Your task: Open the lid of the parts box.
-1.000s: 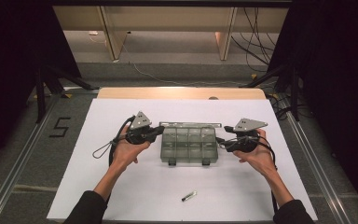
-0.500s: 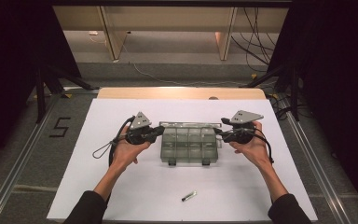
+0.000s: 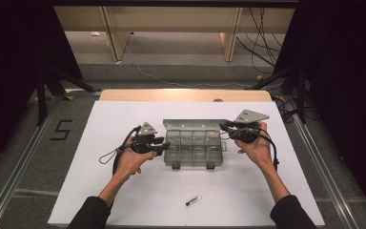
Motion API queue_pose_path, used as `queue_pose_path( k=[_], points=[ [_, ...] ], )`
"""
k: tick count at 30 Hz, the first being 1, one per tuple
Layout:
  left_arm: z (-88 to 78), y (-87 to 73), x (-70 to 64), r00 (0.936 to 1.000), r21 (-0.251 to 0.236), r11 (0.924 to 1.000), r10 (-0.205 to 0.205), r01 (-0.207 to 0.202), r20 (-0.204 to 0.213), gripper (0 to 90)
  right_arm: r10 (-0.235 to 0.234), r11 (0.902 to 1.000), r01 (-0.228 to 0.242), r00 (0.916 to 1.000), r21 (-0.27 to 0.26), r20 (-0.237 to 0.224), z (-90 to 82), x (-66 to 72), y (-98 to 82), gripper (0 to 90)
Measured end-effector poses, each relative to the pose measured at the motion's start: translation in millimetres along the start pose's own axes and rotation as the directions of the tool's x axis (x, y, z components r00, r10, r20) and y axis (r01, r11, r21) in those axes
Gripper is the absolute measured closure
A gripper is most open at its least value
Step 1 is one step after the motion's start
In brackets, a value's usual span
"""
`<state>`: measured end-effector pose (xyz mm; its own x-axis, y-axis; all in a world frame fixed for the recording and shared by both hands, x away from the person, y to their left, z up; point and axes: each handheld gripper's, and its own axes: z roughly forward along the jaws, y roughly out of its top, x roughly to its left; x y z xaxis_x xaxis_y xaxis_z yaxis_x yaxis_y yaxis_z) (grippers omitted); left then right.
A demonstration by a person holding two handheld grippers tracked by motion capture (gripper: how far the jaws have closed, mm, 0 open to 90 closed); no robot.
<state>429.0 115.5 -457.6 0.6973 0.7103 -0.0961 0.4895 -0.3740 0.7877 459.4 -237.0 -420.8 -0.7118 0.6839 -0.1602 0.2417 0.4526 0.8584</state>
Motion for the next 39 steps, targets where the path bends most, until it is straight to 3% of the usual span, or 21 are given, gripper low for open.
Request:
queue_pose_path(
  k=[1, 6, 8, 11, 12, 16, 17, 18, 20, 29, 33, 34, 35, 36, 37, 38, 39],
  points=[
    [3.1, -2.2, -1.6, 0.9995, -0.005, 0.9995, -0.033, 0.033, -0.005, 58.1, 0.001, 1.0, -0.001, 1.0, 0.004, 0.008, 0.2, -0.6, 1.1, 79.4],
    [8.2, -7.8, -1.5, 0.9996, 0.043, 0.9987, -0.029, 0.029, -0.005, 59.5, 0.007, 1.0, -0.007, 0.9988, -0.003, 0.048, 4.7, -2.8, 5.9, 81.9],
    [10.5, -8.9, -3.4, 0.9983, 0.024, 0.998, -0.058, 0.058, -0.012, 59.4, 0.014, 0.9999, -0.015, 0.9984, 0.008, 0.055, 5.7, -4.4, 8.2, 82.3],
    [10.8, -10.0, -3.2, 0.9989, 0.046, 0.9979, -0.047, 0.047, -0.002, 61.8, 0.029, 0.9993, -0.031, 0.9977, 0.021, 0.06, 8.2, -6.7, 11.8, 82.9],
    [12.4, -10.6, -4.9, 0.9979, 0.034, 0.9973, -0.065, 0.066, -0.003, 62.2, 0.036, 0.9992, -0.037, 0.9973, 0.017, 0.065, 9.8, -7.5, 12.3, 83.0],
    [13.0, -11.7, -5.3, 0.9973, 0.043, 0.9964, -0.072, 0.072, -0.017, 64.0, 0.07, 0.9968, -0.073, 0.9953, 0.032, 0.067, 12.5, -11.1, 15.5, 83.3],
    [11.0, -11.3, -3.5, 0.9984, 0.067, 0.9962, -0.055, 0.056, -0.008, 64.0, 0.067, 0.9973, -0.069, 0.9956, 0.027, 0.066, 14.3, -12.4, 16.1, 83.3],
    [12.5, -11.9, -5.2, 0.9952, 0.042, 0.9943, -0.097, 0.098, -0.01, 64.6, 0.082, 0.9957, -0.084, 0.9943, 0.038, 0.069, 15.1, -14.0, 17.6, 83.4],
    [12.4, -12.4, -4.5, 0.9929, 0.038, 0.9922, -0.119, 0.119, -0.009, 65.6, 0.112, 0.9921, -0.115, 0.9917, 0.051, 0.065, 17.4, -16.9, 20.0, 83.5],
    [11.4, -13.1, -4.8, 0.9903, 0.034, 0.9897, -0.138, 0.139, -0.009, 67.2, 0.169, 0.9802, -0.175, 0.9827, 0.092, 0.077, 28.3, -27.7, 28.2, 83.4],
    [10.4, -13.2, -3.6, 0.9901, 0.046, 0.989, -0.14, 0.14, 0.002, 67.3, 0.211, 0.9688, -0.219, 0.9745, 0.116, 0.077, 33.0, -31.0, 31.6, 83.2],
    [10.1, -13.1, -3.5, 0.9904, 0.05, 0.9892, -0.138, 0.138, 0.003, 67.3, 0.231, 0.9618, -0.24, 0.9696, 0.131, 0.081, 33.7, -30.9, 32.4, 83.2],
    [10.0, -13.1, -3.3, 0.9906, 0.05, 0.9893, -0.137, 0.137, 0.003, 67.3, 0.208, 0.9686, -0.217, 0.9743, 0.121, 0.086, 36.0, -33.6, 32.1, 83.1],
    [10.1, -13.1, -3.3, 0.9904, 0.05, 0.9892, -0.138, 0.138, 0.003, 67.3, 0.242, 0.9576, -0.252, 0.9663, 0.139, 0.088, 36.2, -32.4, 34.0, 82.9],
    [10.0, -13.0, -3.3, 0.9905, 0.051, 0.9893, -0.137, 0.137, 0.003, 67.3, 0.209, 0.9668, -0.219, 0.9739, 0.131, 0.088, 38.8, -35.1, 33.7, 82.7],
    [9.9, -13.0, -3.6, 0.9902, 0.052, 0.9889, -0.139, 0.139, 0.003, 67.3, 0.222, 0.962, -0.235, 0.97, 0.14, 0.099, 40.0, -34.1, 34.6, 82.6],
    [10.0, -13.0, -3.3, 0.9906, 0.051, 0.9893, -0.137, 0.136, 0.003, 67.3, 0.208, 0.9647, -0.222, 0.9726, 0.142, 0.103, 41.3, -35.5, 35.3, 82.4]
  ],
)
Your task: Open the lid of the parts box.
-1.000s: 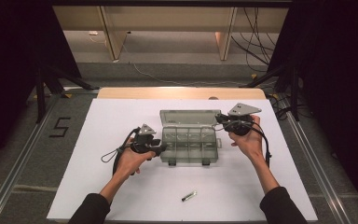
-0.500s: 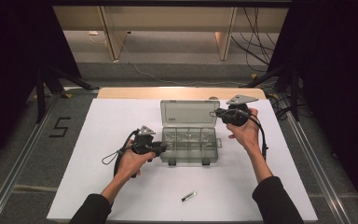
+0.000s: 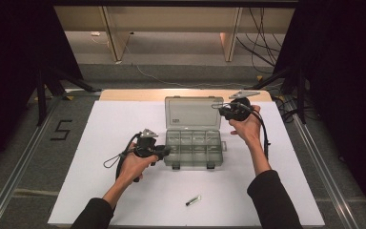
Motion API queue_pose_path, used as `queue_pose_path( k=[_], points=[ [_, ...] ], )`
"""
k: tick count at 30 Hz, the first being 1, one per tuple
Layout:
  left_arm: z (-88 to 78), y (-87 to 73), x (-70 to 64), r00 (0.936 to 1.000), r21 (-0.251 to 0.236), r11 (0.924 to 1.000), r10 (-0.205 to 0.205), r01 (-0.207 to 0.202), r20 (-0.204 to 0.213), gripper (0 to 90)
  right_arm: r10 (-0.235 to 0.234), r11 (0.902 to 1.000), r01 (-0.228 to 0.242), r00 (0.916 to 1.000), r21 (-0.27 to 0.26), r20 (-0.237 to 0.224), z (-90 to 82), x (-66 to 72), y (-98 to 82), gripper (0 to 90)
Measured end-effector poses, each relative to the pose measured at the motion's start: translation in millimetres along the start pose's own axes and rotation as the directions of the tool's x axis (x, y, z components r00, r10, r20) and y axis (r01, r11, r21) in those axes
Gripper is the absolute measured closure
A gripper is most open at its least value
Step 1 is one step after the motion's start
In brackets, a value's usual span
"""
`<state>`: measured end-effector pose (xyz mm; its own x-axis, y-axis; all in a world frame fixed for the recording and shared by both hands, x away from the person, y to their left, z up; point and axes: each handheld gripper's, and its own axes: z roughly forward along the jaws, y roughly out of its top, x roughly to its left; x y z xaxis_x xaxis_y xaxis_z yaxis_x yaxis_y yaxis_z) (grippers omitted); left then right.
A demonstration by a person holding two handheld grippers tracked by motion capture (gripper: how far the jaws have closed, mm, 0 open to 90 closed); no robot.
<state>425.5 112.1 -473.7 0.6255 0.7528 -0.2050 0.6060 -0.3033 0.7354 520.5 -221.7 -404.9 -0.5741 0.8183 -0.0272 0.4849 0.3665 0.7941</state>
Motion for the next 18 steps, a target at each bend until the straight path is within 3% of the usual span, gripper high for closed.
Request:
queue_pose_path(
  k=[1, 2, 5, 6, 8, 9, 11, 14, 16, 18],
  points=[
    [-0.1, 0.0, 0.1, 1.0, 0.001, 1.0, -0.001, 0.001, 0.001, 67.3, 0.034, 0.9992, -0.034, 0.9994, 0.022, 0.0, -0.5, 2.3, 1.6, 82.3],
    [0.1, 0.0, -0.1, 1.0, -0.002, 1.0, -0.003, 0.003, 0.0, 67.3, 0.009, 0.9998, -0.009, 0.9999, 0.018, 0.007, 1.3, 0.9, 1.5, 82.1],
    [0.9, 0.0, 0.3, 0.9998, -0.011, 0.9998, -0.018, 0.018, 0.004, 67.3, 0.043, 0.9984, -0.043, 0.999, 0.036, 0.013, 3.8, 2.1, 4.9, 81.7],
    [1.0, -0.1, 0.1, 0.9998, -0.012, 0.9997, -0.022, 0.022, 0.003, 67.4, 0.013, 0.9988, -0.014, 0.9998, 0.048, 0.013, 4.5, 0.0, 5.6, 81.6],
    [0.9, 0.0, 0.1, 0.9998, -0.011, 0.9998, -0.02, 0.02, 0.003, 67.4, 0.031, 0.9977, -0.032, 0.9993, 0.06, 0.021, 5.9, 0.9, 7.5, 81.4],
    [1.0, 0.1, 0.2, 0.9998, -0.012, 0.9997, -0.021, 0.021, 0.003, 67.4, 0.012, 0.9977, -0.013, 0.9998, 0.067, 0.017, 6.6, -0.5, 7.7, 81.2],
    [-1.2, 0.1, 1.9, 1.0, 0.014, 0.9999, 0.005, -0.005, 0.006, 67.4, 0.03, 0.9969, -0.032, 0.9992, 0.072, 0.027, 9.1, 0.9, 9.1, 80.8],
    [-0.9, 0.1, 1.8, 1.0, 0.009, 1.0, -0.002, 0.002, 0.009, 67.4, 0.016, 0.9974, -0.018, 0.9993, 0.069, 0.035, 10.4, -0.2, 8.7, 80.7],
    [-0.5, -0.1, 1.7, 0.9999, 0.003, 0.9999, -0.01, 0.01, 0.014, 67.3, 0.041, 0.9961, -0.044, 0.9987, 0.076, 0.03, 10.5, 0.6, 9.1, 80.7],
    [-0.7, 0.0, 1.5, 0.9999, 0.005, 1.0, -0.008, 0.008, 0.008, 67.3, 0.038, 0.9965, -0.041, 0.9987, 0.074, 0.034, 11.9, 0.1, 9.2, 80.4]
  ],
)
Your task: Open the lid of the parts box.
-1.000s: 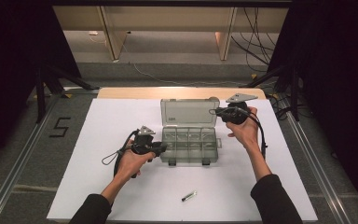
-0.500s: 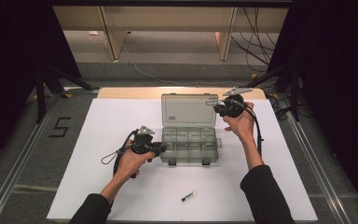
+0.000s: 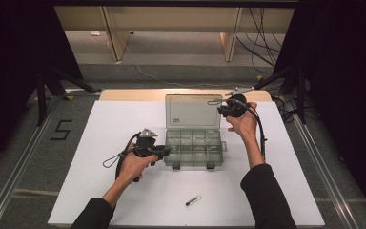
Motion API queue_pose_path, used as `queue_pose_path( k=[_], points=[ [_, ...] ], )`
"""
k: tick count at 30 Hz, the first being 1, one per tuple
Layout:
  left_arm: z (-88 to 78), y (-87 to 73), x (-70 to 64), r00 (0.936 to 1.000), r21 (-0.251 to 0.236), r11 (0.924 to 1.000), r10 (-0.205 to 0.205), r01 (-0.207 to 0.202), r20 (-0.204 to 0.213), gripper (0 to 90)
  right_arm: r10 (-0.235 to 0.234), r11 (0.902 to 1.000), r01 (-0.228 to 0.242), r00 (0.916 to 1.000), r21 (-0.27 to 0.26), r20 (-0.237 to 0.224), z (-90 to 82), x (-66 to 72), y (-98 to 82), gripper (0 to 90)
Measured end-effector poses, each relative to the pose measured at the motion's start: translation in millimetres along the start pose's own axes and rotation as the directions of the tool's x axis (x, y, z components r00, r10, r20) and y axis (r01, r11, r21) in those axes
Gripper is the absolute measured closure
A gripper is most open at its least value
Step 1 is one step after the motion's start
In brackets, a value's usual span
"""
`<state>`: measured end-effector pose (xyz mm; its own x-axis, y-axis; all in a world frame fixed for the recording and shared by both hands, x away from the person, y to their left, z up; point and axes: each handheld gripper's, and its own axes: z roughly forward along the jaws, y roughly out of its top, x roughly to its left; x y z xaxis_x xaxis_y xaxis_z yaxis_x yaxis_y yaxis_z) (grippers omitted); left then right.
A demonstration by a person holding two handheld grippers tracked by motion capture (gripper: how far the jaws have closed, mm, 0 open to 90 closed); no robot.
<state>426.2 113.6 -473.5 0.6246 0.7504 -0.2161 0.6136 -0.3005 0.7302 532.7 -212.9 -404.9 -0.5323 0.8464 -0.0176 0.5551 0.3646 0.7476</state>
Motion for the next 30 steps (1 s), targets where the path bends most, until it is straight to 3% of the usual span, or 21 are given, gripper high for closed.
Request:
queue_pose_path(
  k=[4, 5, 6, 8, 9, 11, 13, 14, 15, 17, 18, 19, 23, 25, 30],
  points=[
    [0.2, -0.1, -0.1, 1.0, -0.004, 1.0, -0.004, 0.004, 0.002, 67.3, -0.022, 0.9998, 0.022, 0.9997, -0.001, 0.009, 2.5, -1.7, -0.6, 80.1],
    [0.2, -0.2, -0.1, 1.0, -0.005, 1.0, -0.004, 0.004, 0.003, 67.2, 0.005, 1.0, -0.006, 1.0, 0.003, 0.007, 2.3, -0.1, -0.3, 79.9],
    [0.4, -0.2, -0.3, 1.0, -0.007, 0.9999, -0.009, 0.009, 0.003, 67.2, -0.022, 0.9998, 0.022, 0.9997, -0.005, 0.014, 3.5, -1.6, -1.0, 79.7],
    [-0.2, -0.1, 0.0, 1.0, 0.0, 1.0, 0.0, 0.0, 0.005, 67.1, -0.027, 0.9996, 0.027, 0.9995, -0.007, 0.017, 4.6, -2.0, -1.1, 78.6],
    [-0.4, -0.1, 0.1, 1.0, 0.0, 1.0, 0.002, -0.002, 0.006, 67.0, -0.003, 1.0, 0.003, 0.9999, 0.002, 0.016, 4.0, -0.6, -0.5, 77.4],
    [-0.1, -0.5, 0.1, 0.9999, -0.005, 1.0, -0.008, 0.008, 0.012, 66.9, -0.015, 0.9999, 0.015, 0.9997, -0.004, 0.022, 5.2, -1.8, -1.3, 76.2],
    [0.4, -0.6, 0.0, 0.9996, -0.014, 0.9996, -0.022, 0.023, 0.02, 66.7, 0.013, 0.9999, -0.013, 0.9997, 0.002, 0.022, 3.3, -1.5, -1.1, 74.5],
    [0.3, -0.6, 0.3, 0.9997, -0.013, 0.9998, -0.016, 0.017, 0.016, 66.5, -0.011, 0.9999, 0.012, 0.9997, -0.007, 0.022, 3.6, -3.1, -1.2, 73.3],
    [-0.6, -0.6, 1.2, 0.9998, 0.0, 1.0, 0.001, -0.001, 0.02, 66.2, 0.005, 1.0, -0.005, 0.9998, -0.005, 0.018, 1.9, -2.2, -0.6, 72.7],
    [-0.1, -0.6, 0.3, 0.9997, -0.011, 0.9999, -0.012, 0.012, 0.021, 65.3, -0.012, 0.9998, 0.012, 0.9998, -0.015, 0.017, 0.5, -2.6, -0.3, 69.2],
    [-0.8, -0.5, 0.4, 0.9996, -0.012, 0.9998, -0.017, 0.017, 0.024, 64.7, -0.047, 0.9983, 0.048, 0.9987, -0.034, 0.021, 0.6, -4.3, 0.0, 67.2],
    [-2.8, -0.5, 1.3, 0.9997, 0.001, 1.0, -0.001, 0.001, 0.024, 64.3, -0.042, 0.9986, 0.042, 0.999, -0.031, 0.018, -1.0, -3.4, 0.2, 64.3],
    [-8.8, -0.9, 0.8, 0.999, -0.054, 0.998, -0.032, 0.034, 0.031, 56.8, -0.07, 0.996, 0.07, 0.9975, -0.056, -0.001, -7.2, 1.2, 2.3, 50.9],
    [-14.0, -1.1, 2.4, 0.9989, -0.063, 0.9976, -0.027, 0.029, 0.037, 52.8, -0.089, 0.9944, 0.087, 0.9955, -0.06, -0.031, -13.1, 7.9, 3.6, 46.4],
    [-27.9, -3.8, 0.9, 0.9988, -0.125, 0.9915, -0.032, 0.037, 0.037, 40.5, -0.184, 0.9809, 0.176, 0.9772, -0.084, -0.105, -31.1, 27.9, 6.3, 38.0]
  ],
)
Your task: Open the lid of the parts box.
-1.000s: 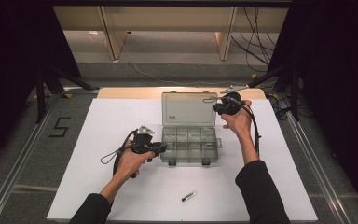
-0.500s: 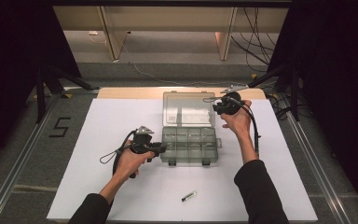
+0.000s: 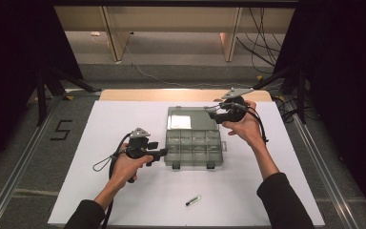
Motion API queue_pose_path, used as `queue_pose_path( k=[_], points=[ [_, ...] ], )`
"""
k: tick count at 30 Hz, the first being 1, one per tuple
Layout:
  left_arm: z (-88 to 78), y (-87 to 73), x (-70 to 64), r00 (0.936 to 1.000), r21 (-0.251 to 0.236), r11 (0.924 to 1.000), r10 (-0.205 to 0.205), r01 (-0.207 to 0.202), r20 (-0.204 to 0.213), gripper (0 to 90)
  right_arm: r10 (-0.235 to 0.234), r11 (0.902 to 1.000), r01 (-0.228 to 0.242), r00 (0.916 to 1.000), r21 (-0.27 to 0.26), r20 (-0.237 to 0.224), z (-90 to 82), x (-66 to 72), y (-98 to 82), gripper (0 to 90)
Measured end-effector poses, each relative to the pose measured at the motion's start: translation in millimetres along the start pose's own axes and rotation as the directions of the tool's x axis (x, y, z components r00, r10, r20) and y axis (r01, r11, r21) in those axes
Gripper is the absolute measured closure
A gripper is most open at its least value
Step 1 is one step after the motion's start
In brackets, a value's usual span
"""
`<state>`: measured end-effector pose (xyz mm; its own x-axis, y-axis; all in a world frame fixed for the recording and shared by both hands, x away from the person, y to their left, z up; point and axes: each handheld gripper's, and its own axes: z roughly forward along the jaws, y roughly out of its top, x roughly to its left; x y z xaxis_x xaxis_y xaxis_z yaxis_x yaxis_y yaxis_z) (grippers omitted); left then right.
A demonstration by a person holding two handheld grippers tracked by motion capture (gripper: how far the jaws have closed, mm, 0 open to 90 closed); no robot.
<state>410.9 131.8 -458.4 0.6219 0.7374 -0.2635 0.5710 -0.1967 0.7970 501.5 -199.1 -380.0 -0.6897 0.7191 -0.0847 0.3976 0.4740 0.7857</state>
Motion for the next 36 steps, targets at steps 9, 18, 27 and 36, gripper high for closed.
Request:
queue_pose_path(
  k=[9, 18, 27, 36],
  points=[
    [-32.5, -6.7, -11.2, 0.9994, -0.128, 0.9912, 0.032, -0.031, 0.012, 29.5, -0.139, 0.9891, 0.132, 0.9842, -0.065, -0.11, -28.0, 42.1, 9.9, 29.7],
    [-52.9, -18.0, -24.9, 0.9948, -0.196, 0.9762, 0.099, -0.092, 0.025, 24.1, -0.255, 0.9666, 0.247, 0.9516, -0.068, -0.171, -41.0, 81.5, 1.4, 26.4],
    [-67.6, -27.0, -30.7, 0.9924, -0.255, 0.9602, 0.122, -0.114, 0.017, 21.5, -0.305, 0.9519, 0.302, 0.9204, -0.053, -0.244, -45.2, 105.5, -7.0, 23.9],
    [-74.8, -33.5, -35.4, 0.9883, -0.288, 0.9474, 0.151, -0.141, 0.016, 20.9, -0.353, 0.9312, 0.364, 0.8841, -0.022, -0.307, -47.0, 127.8, -20.2, 22.9]
  ],
)
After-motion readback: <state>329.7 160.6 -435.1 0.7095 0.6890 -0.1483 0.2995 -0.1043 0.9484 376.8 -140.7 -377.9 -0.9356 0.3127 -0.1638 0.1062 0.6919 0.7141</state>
